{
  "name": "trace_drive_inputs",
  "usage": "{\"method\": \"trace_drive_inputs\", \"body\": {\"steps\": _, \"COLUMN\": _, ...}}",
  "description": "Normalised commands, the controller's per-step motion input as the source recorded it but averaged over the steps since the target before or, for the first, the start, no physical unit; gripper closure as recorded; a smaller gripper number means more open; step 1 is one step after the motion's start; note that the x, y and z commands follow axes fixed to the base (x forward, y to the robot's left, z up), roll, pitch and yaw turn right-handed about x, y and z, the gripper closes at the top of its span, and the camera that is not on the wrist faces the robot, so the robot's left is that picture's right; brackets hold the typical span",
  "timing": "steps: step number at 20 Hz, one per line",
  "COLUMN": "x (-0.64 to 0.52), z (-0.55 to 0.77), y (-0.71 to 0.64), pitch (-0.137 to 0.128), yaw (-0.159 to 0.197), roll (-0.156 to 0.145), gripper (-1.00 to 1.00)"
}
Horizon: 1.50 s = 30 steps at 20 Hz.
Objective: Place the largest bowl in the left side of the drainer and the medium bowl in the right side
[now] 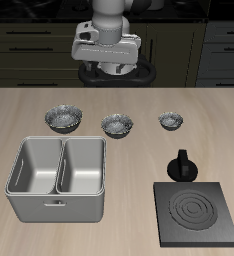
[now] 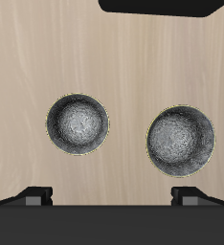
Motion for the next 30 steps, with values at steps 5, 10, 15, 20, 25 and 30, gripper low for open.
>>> {"method": "trace_drive_inputs", "body": {"steps": 5, "x": 0.02, "z": 0.01, "y": -0.27, "pitch": -0.029, "yaw": 0.012, "roll": -0.029, "gripper": -1.0}}
{"method": "trace_drive_inputs", "body": {"steps": 10, "x": 0.02, "z": 0.02, "y": -0.39, "pitch": -0.06, "yaw": 0.001, "roll": 0.039, "gripper": -1.0}}
{"method": "trace_drive_inputs", "body": {"steps": 15, "x": 0.03, "z": -0.16, "y": -0.58, "pitch": 0.017, "yaw": -0.003, "roll": -0.048, "gripper": -1.0}}
{"method": "trace_drive_inputs", "body": {"steps": 20, "x": 0.02, "z": -0.13, "y": -0.47, "pitch": -0.027, "yaw": -0.02, "roll": -0.015, "gripper": -1.0}}
{"method": "trace_drive_inputs", "body": {"steps": 25, "x": -0.01, "z": -0.2, "y": -0.48, "pitch": -0.016, "yaw": -0.022, "roll": -0.007, "gripper": -1.0}}
{"method": "trace_drive_inputs", "body": {"steps": 30, "x": -0.03, "z": -0.14, "y": -0.2, "pitch": 0.002, "yaw": -0.015, "roll": 0.007, "gripper": -1.0}}
